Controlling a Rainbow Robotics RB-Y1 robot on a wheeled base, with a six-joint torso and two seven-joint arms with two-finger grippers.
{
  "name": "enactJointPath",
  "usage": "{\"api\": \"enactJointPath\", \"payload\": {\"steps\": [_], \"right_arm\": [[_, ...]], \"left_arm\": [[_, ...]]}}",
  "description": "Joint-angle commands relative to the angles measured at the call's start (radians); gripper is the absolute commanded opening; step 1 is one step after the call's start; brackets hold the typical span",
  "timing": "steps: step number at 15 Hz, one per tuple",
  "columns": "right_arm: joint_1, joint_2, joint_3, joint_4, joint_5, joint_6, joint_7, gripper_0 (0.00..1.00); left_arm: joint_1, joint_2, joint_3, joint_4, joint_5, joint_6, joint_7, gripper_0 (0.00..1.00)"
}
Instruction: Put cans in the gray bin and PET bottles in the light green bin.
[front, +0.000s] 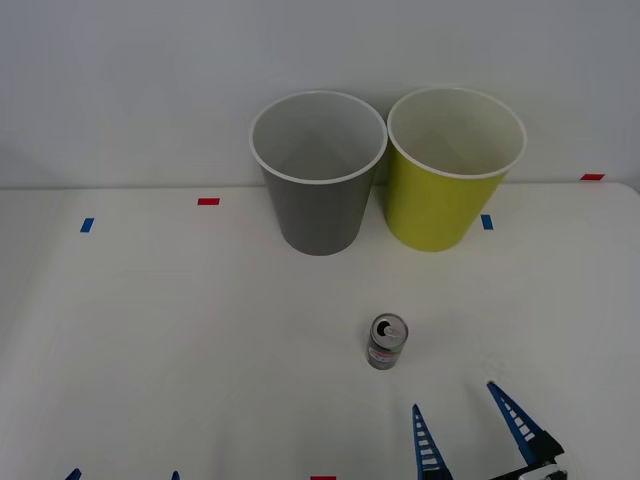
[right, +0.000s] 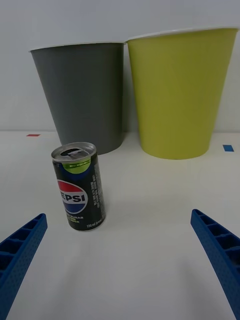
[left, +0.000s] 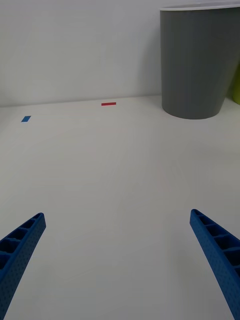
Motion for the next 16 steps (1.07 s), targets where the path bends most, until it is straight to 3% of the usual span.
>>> {"api": "enactJointPath", "payload": {"steps": [1, 6, 16], "right_arm": [[-0.058, 0.013, 0.017, 0.0, -0.004, 0.045, 0.002, 1.0], [-0.134, 0.053, 0.017, 0.0, -0.005, 0.142, 0.014, 1.0], [-0.302, 0.136, 0.028, 0.166, 0.012, 0.136, 0.031, 1.0]], "left_arm": [[0.0, 0.0, 0.0, 0.0, 0.0, 0.0, 0.0, 1.0], [0.0, 0.0, 0.0, 0.0, 0.0, 0.0, 0.0, 1.0], [0.0, 0.0, 0.0, 0.0, 0.0, 0.0, 0.0, 1.0]]}}
